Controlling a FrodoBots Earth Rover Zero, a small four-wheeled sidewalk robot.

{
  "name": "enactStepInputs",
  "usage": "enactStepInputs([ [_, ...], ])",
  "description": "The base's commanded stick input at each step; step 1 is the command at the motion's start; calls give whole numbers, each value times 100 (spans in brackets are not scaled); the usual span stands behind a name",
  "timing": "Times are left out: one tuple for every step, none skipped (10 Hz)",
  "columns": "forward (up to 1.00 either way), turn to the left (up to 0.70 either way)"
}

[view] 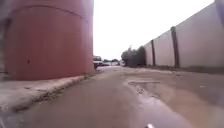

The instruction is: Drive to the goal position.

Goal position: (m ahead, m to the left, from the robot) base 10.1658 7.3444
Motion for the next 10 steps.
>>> enactStepInputs([
  [30, 0],
  [30, 0],
  [30, 0],
  [30, 0],
  [30, 0],
  [30, 0],
  [30, 0],
  [30, 0],
  [30, 0],
  [30, 0],
])
